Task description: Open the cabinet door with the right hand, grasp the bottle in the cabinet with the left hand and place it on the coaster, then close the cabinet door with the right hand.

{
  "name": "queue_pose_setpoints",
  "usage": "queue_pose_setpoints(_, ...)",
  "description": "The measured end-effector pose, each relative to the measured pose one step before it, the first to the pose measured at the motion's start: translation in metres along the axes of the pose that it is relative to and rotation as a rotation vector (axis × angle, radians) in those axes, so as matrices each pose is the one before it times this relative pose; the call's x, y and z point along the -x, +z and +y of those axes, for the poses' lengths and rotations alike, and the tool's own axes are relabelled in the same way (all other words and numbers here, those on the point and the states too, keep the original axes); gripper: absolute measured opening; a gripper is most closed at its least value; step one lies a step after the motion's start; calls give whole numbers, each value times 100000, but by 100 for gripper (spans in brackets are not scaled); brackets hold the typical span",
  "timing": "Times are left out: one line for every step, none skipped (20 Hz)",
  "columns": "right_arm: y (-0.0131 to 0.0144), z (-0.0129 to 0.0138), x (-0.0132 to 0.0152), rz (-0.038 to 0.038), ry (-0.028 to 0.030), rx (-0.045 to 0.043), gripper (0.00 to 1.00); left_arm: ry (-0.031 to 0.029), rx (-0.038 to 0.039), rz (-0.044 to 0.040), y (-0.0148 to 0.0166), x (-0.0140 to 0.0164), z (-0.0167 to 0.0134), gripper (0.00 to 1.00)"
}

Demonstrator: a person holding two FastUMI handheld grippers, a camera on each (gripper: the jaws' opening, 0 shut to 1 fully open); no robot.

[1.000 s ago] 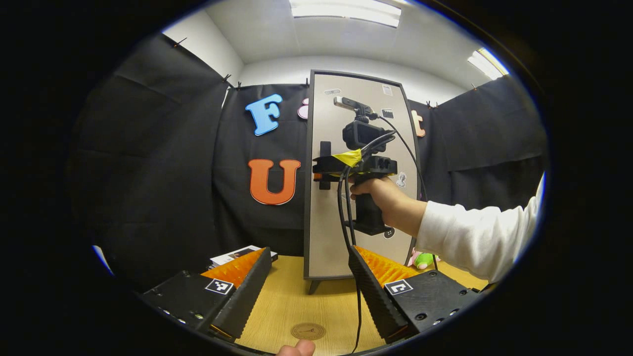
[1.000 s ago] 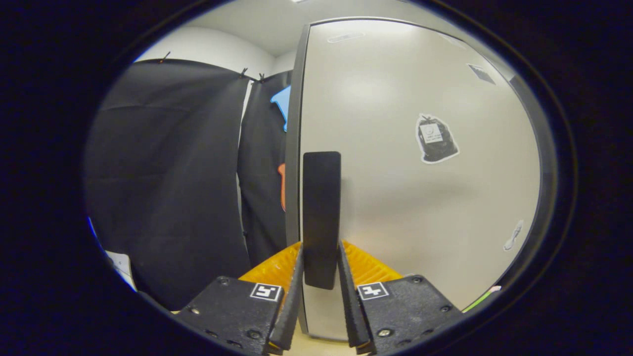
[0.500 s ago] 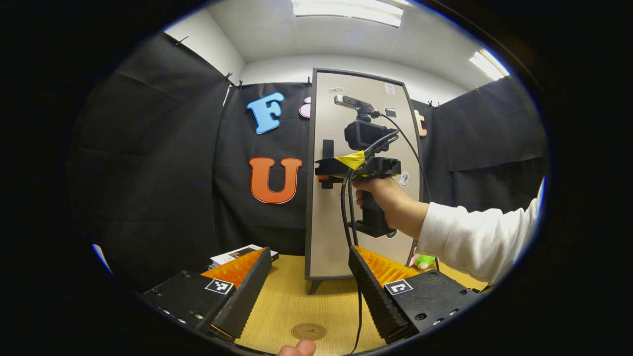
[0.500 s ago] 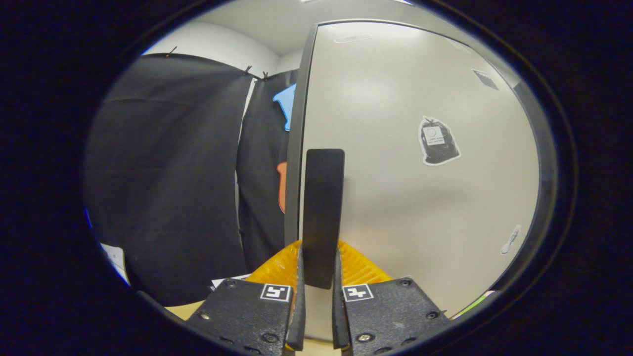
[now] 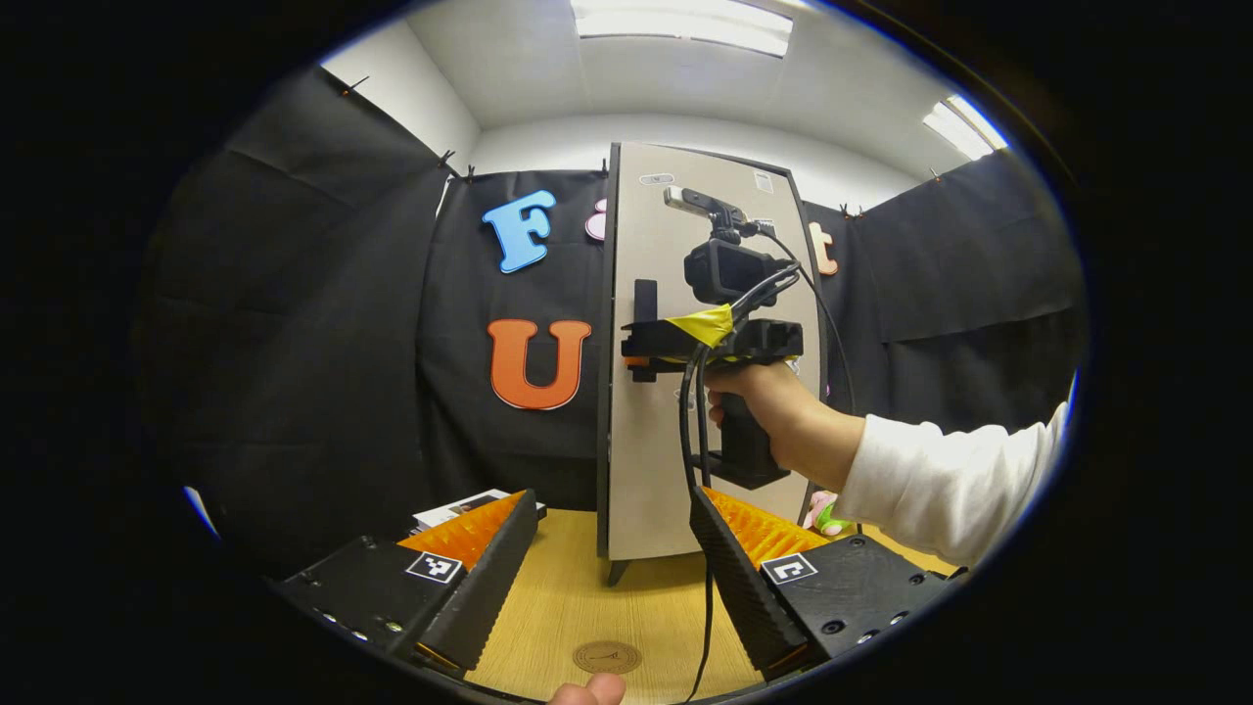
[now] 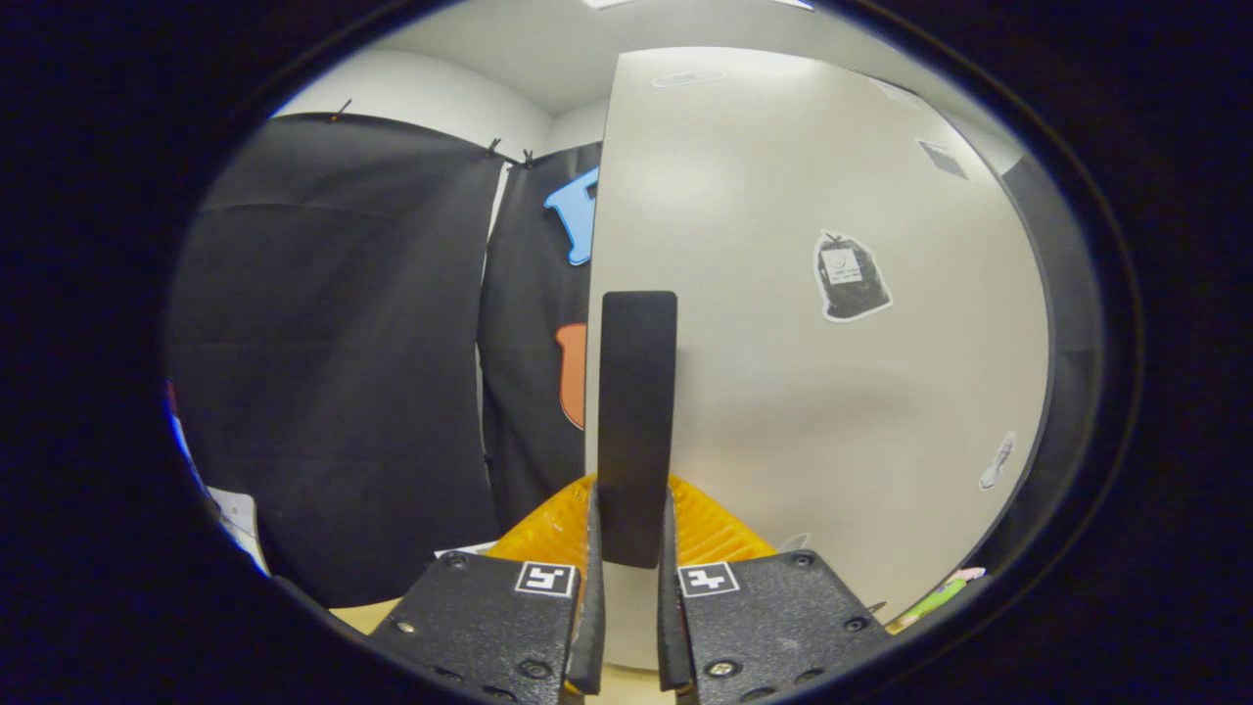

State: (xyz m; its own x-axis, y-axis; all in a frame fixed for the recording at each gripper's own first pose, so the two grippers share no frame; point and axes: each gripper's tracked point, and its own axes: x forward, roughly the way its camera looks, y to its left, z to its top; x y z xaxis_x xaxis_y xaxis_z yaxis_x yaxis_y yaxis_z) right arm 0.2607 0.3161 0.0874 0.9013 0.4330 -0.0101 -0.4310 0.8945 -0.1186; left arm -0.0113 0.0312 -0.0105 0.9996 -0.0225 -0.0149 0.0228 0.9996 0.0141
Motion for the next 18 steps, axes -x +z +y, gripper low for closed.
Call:
queue_pose_setpoints(-37,210,693,-447,362,165,26,-217,-52,23,60,211,-198,95)
queue_pose_setpoints(49,239,645,-72,684,-732,27,-256,40,-153,129,153,-112,95)
queue_pose_setpoints(65,179,681,147,758,-786,25,-328,28,-252,97,222,-161,95)
queue_pose_setpoints(-80,-153,850,197,531,-480,25,-367,-94,-201,107,157,-188,95)
queue_pose_setpoints(48,-318,1056,237,224,-317,25,-122,-289,-268,176,265,-216,95)
queue_pose_setpoints(45,-84,1032,200,159,-4,25,159,-432,-243,52,203,8,95)
queue_pose_setpoints(8,216,1022,244,223,8,25,425,-491,-231,99,158,-16,95)
queue_pose_setpoints(9,62,916,135,287,-433,25,7,-231,-245,33,101,-61,95)
queue_pose_setpoints(-94,-85,814,43,443,-146,25,-218,137,-3,25,188,-185,95)
queue_pose_setpoints(7,-93,804,-84,367,-319,25,165,350,156,-38,208,-73,95)
queue_pose_setpoints(30,-246,814,-187,226,-410,25,244,314,53,-60,183,-52,95)
queue_pose_setpoints(-4,-135,882,-224,182,-145,25,194,164,169,13,172,-75,95)
queue_pose_setpoints(-109,-36,813,38,61,289,25,75,2,169,-7,140,-104,95)
queue_pose_setpoints(25,-117,853,278,2,135,25,126,-170,48,52,137,-120,95)
queue_pose_setpoints(-51,-28,815,201,201,-21,25,56,-539,-166,10,115,-133,95)
queue_pose_setpoints(22,-138,919,-222,340,-578,25,472,-1255,-406,106,-11,109,95)
queue_pose_setpoints(-47,-247,949,-332,222,-456,25,750,-1484,-57,31,36,164,95)
queue_pose_setpoints(-35,-332,925,-175,154,88,25,585,-892,-172,8,115,21,95)
